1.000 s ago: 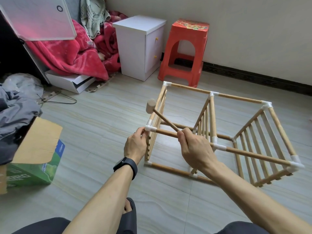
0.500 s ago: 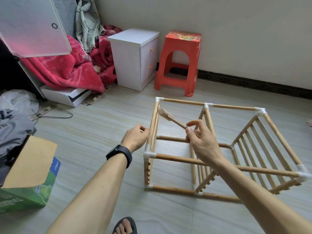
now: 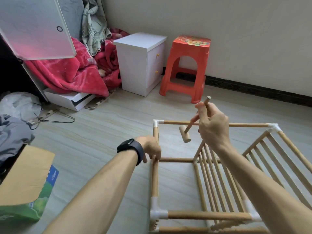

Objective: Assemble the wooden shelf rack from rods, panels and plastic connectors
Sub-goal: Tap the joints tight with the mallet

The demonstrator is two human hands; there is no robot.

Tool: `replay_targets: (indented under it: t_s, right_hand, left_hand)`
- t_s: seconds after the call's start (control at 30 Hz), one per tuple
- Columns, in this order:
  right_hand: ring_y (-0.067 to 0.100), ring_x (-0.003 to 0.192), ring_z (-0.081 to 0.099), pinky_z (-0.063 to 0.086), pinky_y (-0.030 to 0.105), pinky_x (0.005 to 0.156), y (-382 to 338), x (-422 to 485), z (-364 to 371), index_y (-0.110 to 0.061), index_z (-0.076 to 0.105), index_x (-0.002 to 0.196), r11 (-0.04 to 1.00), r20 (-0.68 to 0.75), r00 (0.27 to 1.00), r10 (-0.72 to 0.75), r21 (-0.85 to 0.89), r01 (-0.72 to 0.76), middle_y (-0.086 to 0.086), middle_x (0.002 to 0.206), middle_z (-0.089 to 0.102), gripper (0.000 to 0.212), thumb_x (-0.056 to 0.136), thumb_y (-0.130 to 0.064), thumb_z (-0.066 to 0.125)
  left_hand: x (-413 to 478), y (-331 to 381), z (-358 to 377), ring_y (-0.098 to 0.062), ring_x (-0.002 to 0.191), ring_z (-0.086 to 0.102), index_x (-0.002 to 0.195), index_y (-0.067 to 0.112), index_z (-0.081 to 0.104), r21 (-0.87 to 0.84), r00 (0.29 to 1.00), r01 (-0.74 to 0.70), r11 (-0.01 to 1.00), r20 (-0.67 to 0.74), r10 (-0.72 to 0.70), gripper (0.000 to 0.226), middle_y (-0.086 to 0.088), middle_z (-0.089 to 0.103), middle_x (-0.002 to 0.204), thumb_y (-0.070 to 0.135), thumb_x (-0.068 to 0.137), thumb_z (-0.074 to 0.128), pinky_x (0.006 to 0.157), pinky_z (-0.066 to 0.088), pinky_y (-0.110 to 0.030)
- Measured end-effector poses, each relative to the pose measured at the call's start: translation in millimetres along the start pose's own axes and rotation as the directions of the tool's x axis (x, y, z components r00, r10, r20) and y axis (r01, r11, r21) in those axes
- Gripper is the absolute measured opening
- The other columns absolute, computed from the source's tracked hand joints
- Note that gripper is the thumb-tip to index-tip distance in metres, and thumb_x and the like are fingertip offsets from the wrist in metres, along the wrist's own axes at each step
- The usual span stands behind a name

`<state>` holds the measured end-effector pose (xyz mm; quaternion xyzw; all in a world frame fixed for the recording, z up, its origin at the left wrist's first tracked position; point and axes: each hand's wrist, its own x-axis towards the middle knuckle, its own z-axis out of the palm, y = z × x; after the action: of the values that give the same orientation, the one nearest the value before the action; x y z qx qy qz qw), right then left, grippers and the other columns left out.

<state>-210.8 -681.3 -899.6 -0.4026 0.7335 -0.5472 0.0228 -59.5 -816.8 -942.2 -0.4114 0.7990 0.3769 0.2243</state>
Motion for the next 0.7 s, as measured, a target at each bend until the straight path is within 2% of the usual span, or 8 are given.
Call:
replay_targets:
  t_s: [0.07, 0.13, 0.23, 0.4, 0.47, 0.53, 0.57, 0.7]
  right_hand:
    - [0.014, 0.055, 0.064, 0.053, 0.042, 0.056, -4.6, 6.5, 16.5, -0.011, 0.062, 0.102, 0.995, 0.021, 0.996, -0.083, -0.056, 0.084, -0.001, 0.065, 0.067, 0.033, 0.109, -0.036, 0.042]
    - [0.024, 0.055, 0.06, 0.05, 0.05, 0.059, -9.8, 11.6, 35.7, -0.007, 0.06, 0.102, 0.982, 0.093, 0.986, -0.14, -0.115, 0.15, 0.005, 0.064, 0.063, 0.032, 0.11, -0.03, 0.04]
    - [0.025, 0.051, 0.051, 0.043, 0.051, 0.058, -18.1, 21.3, 56.3, -0.002, 0.057, 0.1, 0.953, 0.169, 0.958, -0.231, -0.159, 0.258, 0.005, 0.06, 0.056, 0.03, 0.11, -0.023, 0.04]
    - [0.009, 0.052, 0.052, 0.034, 0.014, 0.049, -37.2, 49.6, 83.1, -0.003, 0.058, 0.1, 0.899, -0.172, 0.884, -0.435, -0.041, 0.435, -0.009, 0.064, 0.053, 0.032, 0.11, -0.024, 0.036]
    - [0.015, 0.052, 0.055, 0.04, 0.027, 0.052, -28.0, 45.4, 99.7, 0.0, 0.056, 0.102, 0.903, -0.036, 0.907, -0.42, -0.119, 0.414, -0.003, 0.066, 0.053, 0.027, 0.109, -0.02, 0.038]
    - [0.042, 0.063, 0.058, 0.042, 0.046, 0.059, -16.5, 35.4, 116.4, 0.002, 0.053, 0.105, 0.882, 0.282, 0.906, -0.316, -0.266, 0.39, 0.007, 0.069, 0.055, 0.021, 0.107, -0.015, 0.042]
    - [0.046, 0.064, 0.057, 0.043, 0.049, 0.06, -14.7, 39.3, 118.5, 0.002, 0.053, 0.104, 0.874, 0.329, 0.897, -0.296, -0.285, 0.393, 0.009, 0.068, 0.057, 0.022, 0.108, -0.017, 0.041]
    - [0.014, 0.048, 0.052, 0.042, 0.032, 0.049, -33.0, 68.2, 118.3, -0.005, 0.055, 0.097, 0.86, 0.018, 0.866, -0.499, -0.113, 0.498, -0.01, 0.062, 0.052, 0.032, 0.108, -0.028, 0.034]
  left_hand:
    - [9.0, -0.5, 12.9, -0.03, 0.103, 0.066, 0.129, 0.006, 0.049, 0.045, 0.941, 0.033, 0.998, -0.337, -0.016, 0.038, -0.011, 0.063, 0.12, 0.027, 0.097, 0.051, 0.073, 0.052, -0.035]
    - [21.0, 0.0, 34.9, -0.036, 0.111, 0.058, 0.134, 0.008, 0.041, -0.143, 0.882, 0.023, 0.989, -0.463, -0.087, 0.039, -0.014, 0.06, 0.126, 0.03, 0.101, 0.042, 0.084, 0.045, -0.039]
    - [32.9, 1.0, 63.0, -0.031, 0.089, 0.052, 0.121, 0.011, 0.043, -0.348, 0.826, 0.016, 0.937, -0.524, -0.209, 0.025, -0.012, 0.063, 0.113, 0.019, 0.098, 0.041, 0.075, 0.042, -0.038]
    - [41.5, 1.0, 62.5, -0.028, 0.081, 0.05, 0.115, 0.014, 0.038, -0.265, 0.797, 0.033, 0.964, -0.575, -0.186, 0.024, -0.003, 0.05, 0.089, 0.013, 0.092, 0.044, 0.069, 0.04, -0.036]
    - [41.4, 1.0, 63.1, -0.03, 0.08, 0.051, 0.11, 0.013, 0.037, -0.263, 0.784, 0.006, 0.965, -0.597, -0.168, 0.021, -0.003, 0.05, 0.086, 0.01, 0.09, 0.044, 0.069, 0.04, -0.036]
    - [40.0, 0.2, 66.3, -0.032, 0.078, 0.054, 0.109, 0.011, 0.039, -0.254, 0.773, -0.025, 0.967, -0.618, -0.143, 0.021, -0.003, 0.051, 0.082, 0.009, 0.089, 0.045, 0.066, 0.041, -0.035]
    - [39.8, 0.1, 67.3, -0.033, 0.08, 0.058, 0.11, 0.01, 0.04, -0.249, 0.769, -0.041, 0.968, -0.626, -0.129, 0.021, -0.004, 0.053, 0.082, 0.009, 0.09, 0.045, 0.065, 0.041, -0.035]
    - [41.4, 0.9, 66.0, -0.035, 0.092, 0.064, 0.116, 0.009, 0.042, -0.247, 0.767, -0.028, 0.969, -0.627, -0.137, 0.026, -0.008, 0.061, 0.093, 0.009, 0.09, 0.044, 0.069, 0.043, -0.036]
